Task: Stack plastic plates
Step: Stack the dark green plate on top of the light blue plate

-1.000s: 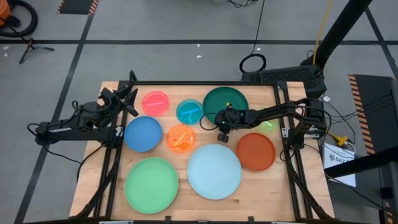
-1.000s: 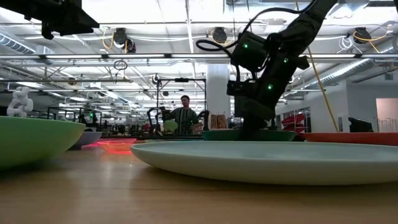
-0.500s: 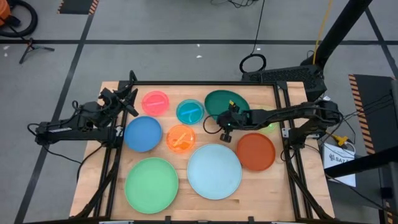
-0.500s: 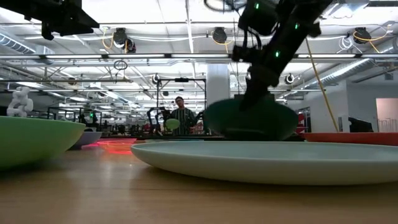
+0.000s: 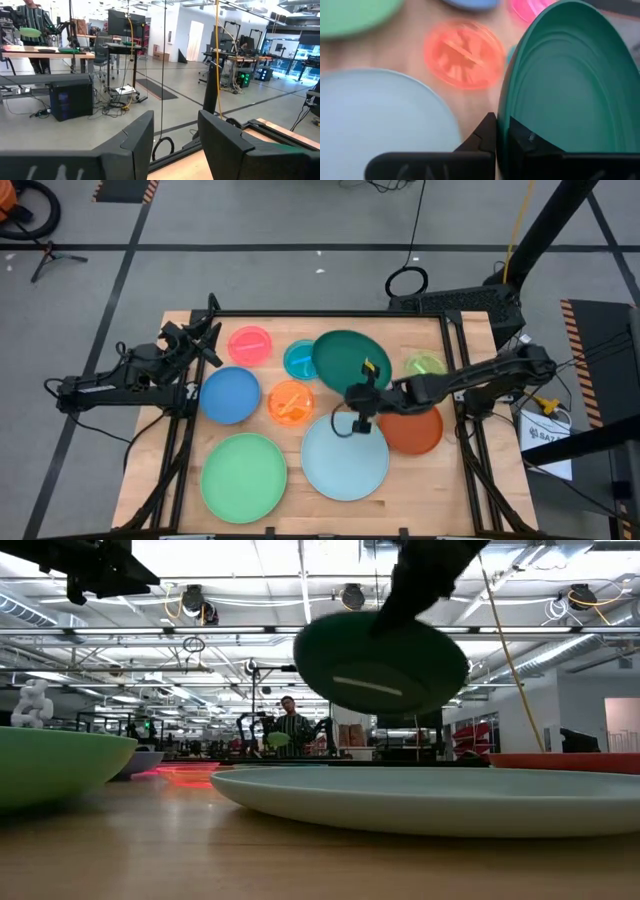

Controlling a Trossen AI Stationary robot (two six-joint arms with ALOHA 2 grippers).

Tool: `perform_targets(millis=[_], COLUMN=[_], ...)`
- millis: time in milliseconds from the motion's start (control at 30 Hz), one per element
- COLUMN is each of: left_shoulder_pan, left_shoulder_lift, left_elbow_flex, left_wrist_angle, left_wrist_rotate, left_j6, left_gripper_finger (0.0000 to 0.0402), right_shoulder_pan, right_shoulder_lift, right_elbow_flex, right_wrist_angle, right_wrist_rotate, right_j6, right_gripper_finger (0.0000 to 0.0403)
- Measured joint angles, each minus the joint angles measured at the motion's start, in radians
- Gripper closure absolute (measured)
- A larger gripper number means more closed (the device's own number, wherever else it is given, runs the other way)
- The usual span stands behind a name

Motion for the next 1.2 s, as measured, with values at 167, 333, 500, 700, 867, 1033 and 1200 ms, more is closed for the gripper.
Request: perform_targets(millis=[167, 333, 500, 700, 867, 1033, 1200], left_shoulder_pan=[0.000, 0.000, 0.000, 0.000, 0.000, 0.000, 0.000], left_shoulder_lift=[0.000, 0.000, 0.000, 0.000, 0.000, 0.000, 0.000], left_elbow_flex=[0.000, 0.000, 0.000, 0.000, 0.000, 0.000, 0.000], left_wrist_angle=[0.000, -0.003, -0.003, 0.000, 0.000, -0.001, 0.003], left_wrist_rotate=[0.000, 0.000, 0.026, 0.083, 0.097, 0.098, 0.098], left_j6=[-0.005, -0.010, -0.012, -0.013, -0.029, -0.031, -0.028], left_gripper_finger=[0.0243, 0.0243, 0.0243, 0.0243, 0.0243, 0.0243, 0.0243], right_shoulder_pan=[0.103, 0.209, 0.283, 0.360, 0.406, 0.431, 0.447], right_shoulder_lift=[0.008, 0.035, 0.083, 0.157, 0.215, 0.262, 0.296], right_elbow_flex=[0.041, 0.102, 0.135, 0.139, 0.139, 0.139, 0.139], right_wrist_angle=[0.016, 0.033, 0.033, 0.025, 0.011, 0.001, -0.061], right_wrist_rotate=[-0.009, -0.009, -0.062, -0.091, -0.090, -0.084, -0.089], right_j6=[0.029, -0.047, -0.103, -0.200, -0.273, -0.241, -0.142], right_gripper_finger=[0.0399, 0.0399, 0.0399, 0.0398, 0.0397, 0.0397, 0.0397])
